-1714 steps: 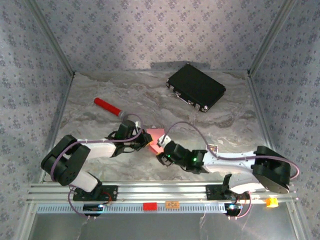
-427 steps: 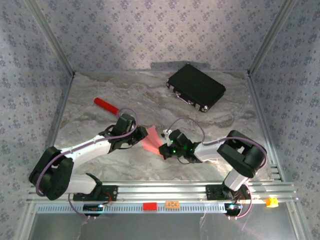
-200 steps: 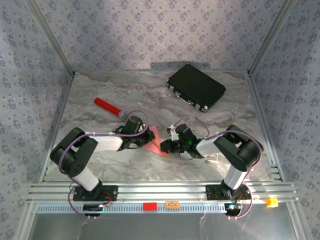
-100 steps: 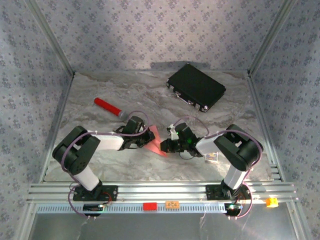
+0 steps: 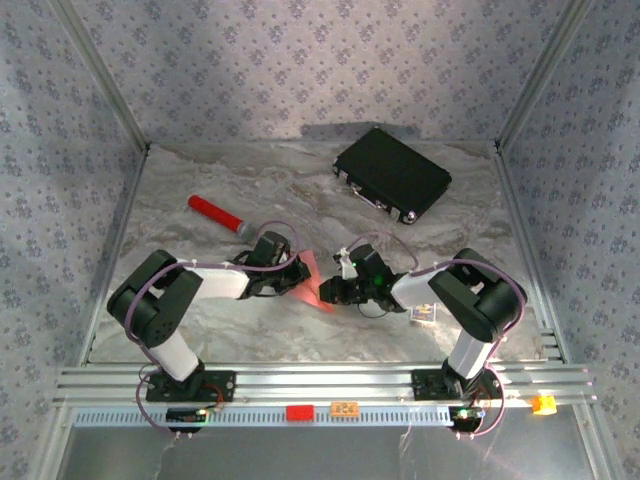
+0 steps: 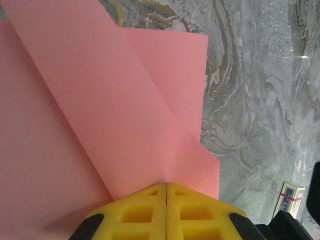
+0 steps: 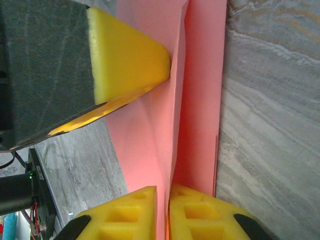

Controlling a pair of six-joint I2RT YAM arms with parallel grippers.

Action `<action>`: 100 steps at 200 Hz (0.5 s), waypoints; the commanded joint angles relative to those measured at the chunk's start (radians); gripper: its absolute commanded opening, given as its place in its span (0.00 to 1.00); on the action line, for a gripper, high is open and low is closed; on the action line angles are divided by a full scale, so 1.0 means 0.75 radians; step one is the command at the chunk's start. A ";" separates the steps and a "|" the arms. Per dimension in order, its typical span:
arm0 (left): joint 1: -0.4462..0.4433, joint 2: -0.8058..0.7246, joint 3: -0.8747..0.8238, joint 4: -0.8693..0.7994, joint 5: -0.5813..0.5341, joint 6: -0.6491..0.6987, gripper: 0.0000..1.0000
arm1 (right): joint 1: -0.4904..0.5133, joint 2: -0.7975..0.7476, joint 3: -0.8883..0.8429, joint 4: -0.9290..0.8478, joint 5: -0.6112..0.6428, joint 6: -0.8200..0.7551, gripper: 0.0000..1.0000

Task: Fold a paper plane with a square sheet of paper (pick it up from the middle)
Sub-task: Fourth fold the wing at the center of the table.

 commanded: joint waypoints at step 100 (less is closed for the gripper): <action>-0.011 0.028 0.034 -0.034 -0.002 0.062 0.06 | -0.010 -0.063 0.028 -0.207 0.026 0.026 0.21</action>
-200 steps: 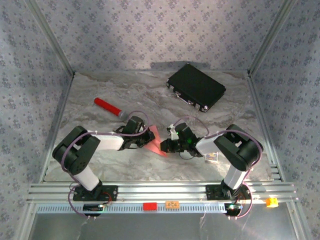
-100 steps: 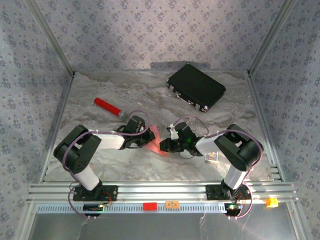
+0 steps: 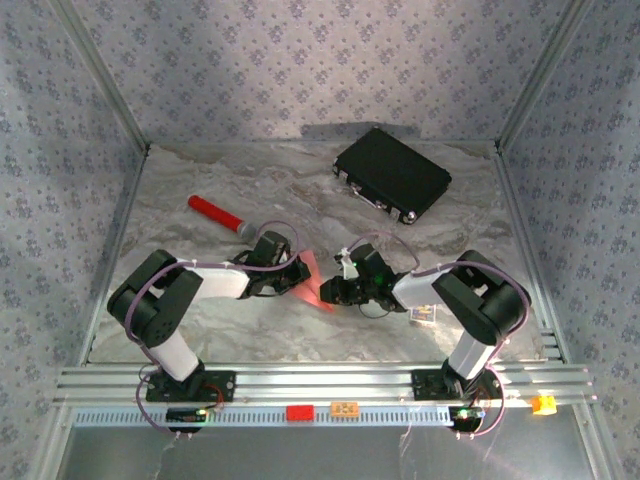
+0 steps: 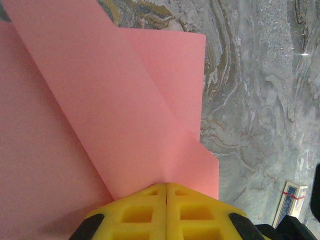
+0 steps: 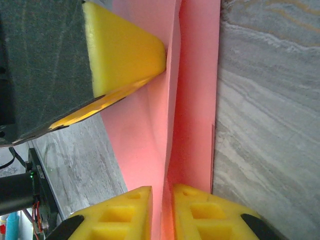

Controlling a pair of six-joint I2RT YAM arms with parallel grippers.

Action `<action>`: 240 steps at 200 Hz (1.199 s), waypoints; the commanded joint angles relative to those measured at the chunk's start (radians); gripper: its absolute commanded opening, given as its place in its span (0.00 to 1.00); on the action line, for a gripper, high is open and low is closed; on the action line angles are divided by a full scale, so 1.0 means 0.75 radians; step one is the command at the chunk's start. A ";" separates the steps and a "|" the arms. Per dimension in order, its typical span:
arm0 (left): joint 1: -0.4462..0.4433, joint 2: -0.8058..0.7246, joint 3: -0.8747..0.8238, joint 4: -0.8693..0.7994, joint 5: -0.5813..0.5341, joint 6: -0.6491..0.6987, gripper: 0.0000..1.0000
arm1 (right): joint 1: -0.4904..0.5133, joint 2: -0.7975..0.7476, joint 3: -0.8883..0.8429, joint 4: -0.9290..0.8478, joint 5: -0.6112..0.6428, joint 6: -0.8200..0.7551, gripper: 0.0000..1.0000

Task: Fold a paper plane with a square sheet of paper (pick it up from the middle)
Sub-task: Fourth fold the wing at the center of the table.

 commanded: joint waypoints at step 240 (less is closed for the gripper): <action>-0.014 0.004 0.076 -0.080 0.013 0.065 0.07 | -0.035 0.056 0.049 -0.154 0.010 0.099 0.09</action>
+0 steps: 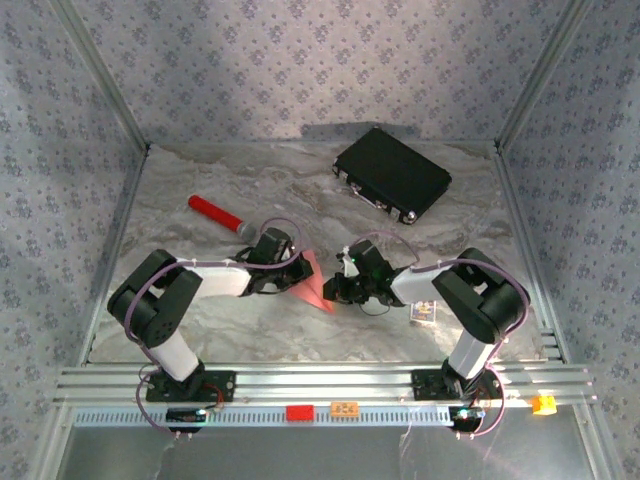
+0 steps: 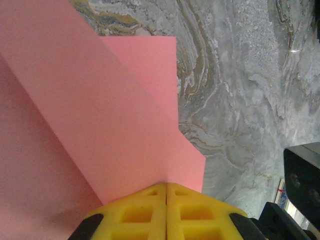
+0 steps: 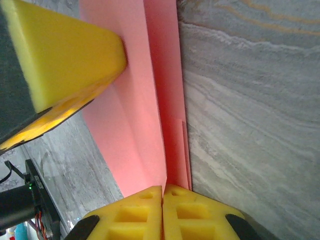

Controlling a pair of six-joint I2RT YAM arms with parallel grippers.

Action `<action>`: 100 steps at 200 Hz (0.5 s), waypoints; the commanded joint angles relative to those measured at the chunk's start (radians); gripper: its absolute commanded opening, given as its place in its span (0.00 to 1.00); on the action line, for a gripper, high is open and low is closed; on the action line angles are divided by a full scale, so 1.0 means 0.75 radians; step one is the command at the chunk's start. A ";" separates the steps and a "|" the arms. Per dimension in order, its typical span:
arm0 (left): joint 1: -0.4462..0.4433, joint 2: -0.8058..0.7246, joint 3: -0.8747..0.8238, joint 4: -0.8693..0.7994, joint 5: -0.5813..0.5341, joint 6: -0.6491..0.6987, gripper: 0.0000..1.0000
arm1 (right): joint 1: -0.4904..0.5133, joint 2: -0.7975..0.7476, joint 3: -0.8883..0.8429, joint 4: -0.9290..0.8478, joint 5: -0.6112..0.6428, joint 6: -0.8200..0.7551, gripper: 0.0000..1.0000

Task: Fold a paper plane with a square sheet of paper (pick it up from the middle)
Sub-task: Fourth fold the wing at the center of the table.

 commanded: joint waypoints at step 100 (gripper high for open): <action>-0.006 -0.019 0.023 -0.029 0.001 0.035 0.09 | -0.026 0.041 0.050 -0.088 -0.064 -0.046 0.06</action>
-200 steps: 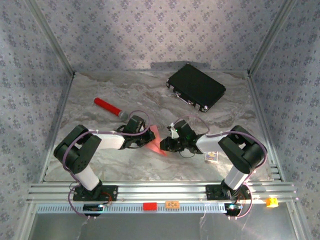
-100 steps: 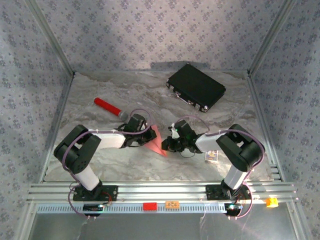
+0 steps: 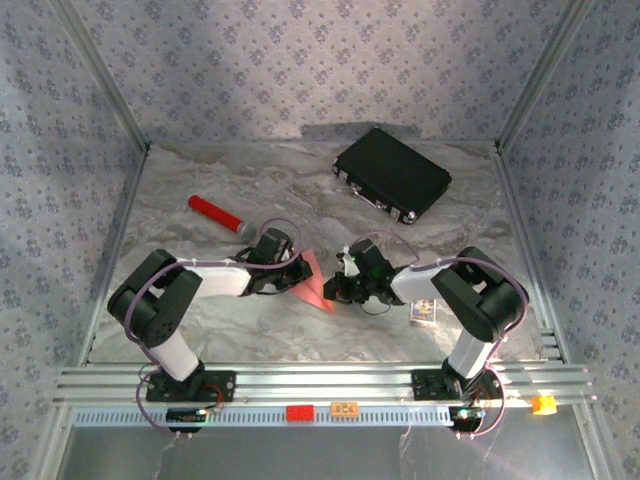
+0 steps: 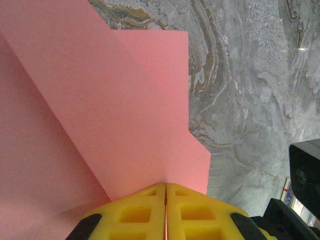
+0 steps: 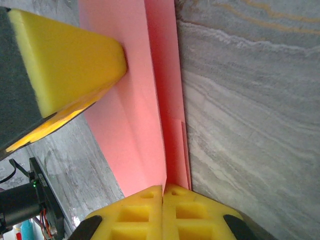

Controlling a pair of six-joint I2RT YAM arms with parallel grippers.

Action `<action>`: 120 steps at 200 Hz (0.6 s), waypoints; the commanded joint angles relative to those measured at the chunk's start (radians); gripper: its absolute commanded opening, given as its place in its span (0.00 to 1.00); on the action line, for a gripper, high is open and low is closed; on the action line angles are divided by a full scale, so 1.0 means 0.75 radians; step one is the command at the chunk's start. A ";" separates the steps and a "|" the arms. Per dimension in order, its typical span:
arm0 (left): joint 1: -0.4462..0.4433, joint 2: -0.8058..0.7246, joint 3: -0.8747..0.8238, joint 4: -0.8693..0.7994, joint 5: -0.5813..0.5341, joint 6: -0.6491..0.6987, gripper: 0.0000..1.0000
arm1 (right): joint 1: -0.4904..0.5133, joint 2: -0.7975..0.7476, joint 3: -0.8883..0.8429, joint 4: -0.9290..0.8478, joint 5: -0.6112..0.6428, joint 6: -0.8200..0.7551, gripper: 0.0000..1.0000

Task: Fold a paper plane with a square sheet of paper (pick it up from the middle)
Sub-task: Fourth fold the wing at the center of the table.

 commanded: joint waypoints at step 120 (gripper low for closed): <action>0.004 0.036 0.038 0.050 -0.003 0.026 0.09 | -0.029 0.068 0.076 -0.124 -0.069 -0.057 0.03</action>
